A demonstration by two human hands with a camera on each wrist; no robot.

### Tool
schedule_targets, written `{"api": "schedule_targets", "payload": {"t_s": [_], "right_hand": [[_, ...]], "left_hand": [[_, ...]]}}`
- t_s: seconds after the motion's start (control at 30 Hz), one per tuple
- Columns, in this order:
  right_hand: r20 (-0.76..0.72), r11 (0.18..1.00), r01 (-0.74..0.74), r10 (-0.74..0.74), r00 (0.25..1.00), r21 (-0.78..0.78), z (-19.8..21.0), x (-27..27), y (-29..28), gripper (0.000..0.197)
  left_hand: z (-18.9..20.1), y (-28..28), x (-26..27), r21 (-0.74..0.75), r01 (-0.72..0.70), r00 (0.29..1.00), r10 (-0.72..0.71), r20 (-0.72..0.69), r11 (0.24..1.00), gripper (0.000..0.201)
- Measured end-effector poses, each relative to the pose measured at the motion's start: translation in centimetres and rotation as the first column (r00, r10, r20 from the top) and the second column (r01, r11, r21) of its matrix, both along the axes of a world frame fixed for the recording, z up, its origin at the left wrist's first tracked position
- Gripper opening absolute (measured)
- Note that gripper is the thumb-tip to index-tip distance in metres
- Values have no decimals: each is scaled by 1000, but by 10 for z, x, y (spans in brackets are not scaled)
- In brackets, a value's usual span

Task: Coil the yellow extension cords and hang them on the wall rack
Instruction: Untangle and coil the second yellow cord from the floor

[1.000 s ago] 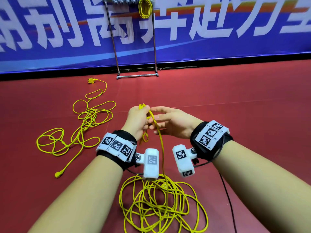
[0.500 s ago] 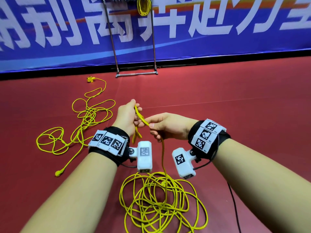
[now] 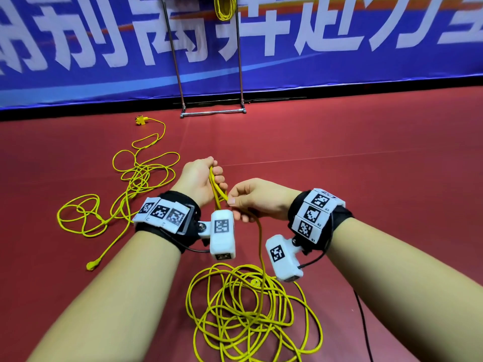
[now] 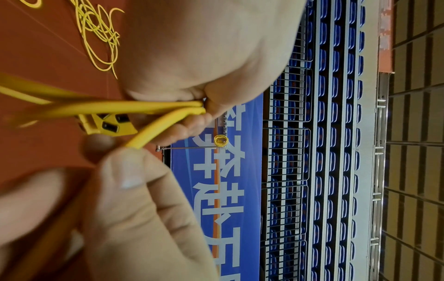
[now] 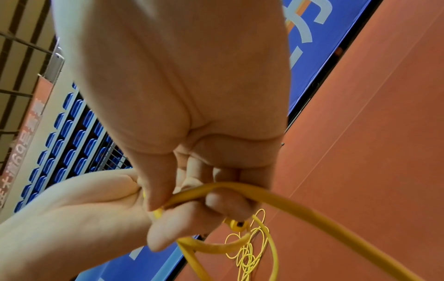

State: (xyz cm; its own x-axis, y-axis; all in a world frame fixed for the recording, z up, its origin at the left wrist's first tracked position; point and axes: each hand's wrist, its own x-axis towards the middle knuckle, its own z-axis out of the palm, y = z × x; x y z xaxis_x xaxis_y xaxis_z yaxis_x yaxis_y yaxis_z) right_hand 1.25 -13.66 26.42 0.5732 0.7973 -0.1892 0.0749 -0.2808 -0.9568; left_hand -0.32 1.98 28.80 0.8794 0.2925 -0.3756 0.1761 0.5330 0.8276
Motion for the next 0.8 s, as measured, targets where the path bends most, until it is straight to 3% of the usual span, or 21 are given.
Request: {"api": "schedule_targets", "payload": {"t_s": [0.23,0.3,0.5,0.6,0.67,0.8], "right_hand": [[-21,1000,-12,13,1000,28,-19,7,-6,3],[-12,1000,-15,15,1000,12,-26,10,-11,11],[138,979,76,-51,989,-189,-50,26,-28,14],[155,954,149,-111,982,-259,-63,33,-40,7],[172,940,182,-136,976,-289,-65,33,-46,14],[167,942,289,-261,951,-174,-62,32,-42,17]], "left_hand": [[14,-4,-7,8,-65,996,64,68,998,32],[18,-3,-8,29,-94,992,91,84,995,31],[25,8,-10,0,-152,980,151,126,988,27],[31,21,-9,-25,-138,976,140,167,990,27],[36,27,-11,-20,-119,975,120,185,993,28],[41,28,-15,28,-8,984,3,180,1000,31]]}}
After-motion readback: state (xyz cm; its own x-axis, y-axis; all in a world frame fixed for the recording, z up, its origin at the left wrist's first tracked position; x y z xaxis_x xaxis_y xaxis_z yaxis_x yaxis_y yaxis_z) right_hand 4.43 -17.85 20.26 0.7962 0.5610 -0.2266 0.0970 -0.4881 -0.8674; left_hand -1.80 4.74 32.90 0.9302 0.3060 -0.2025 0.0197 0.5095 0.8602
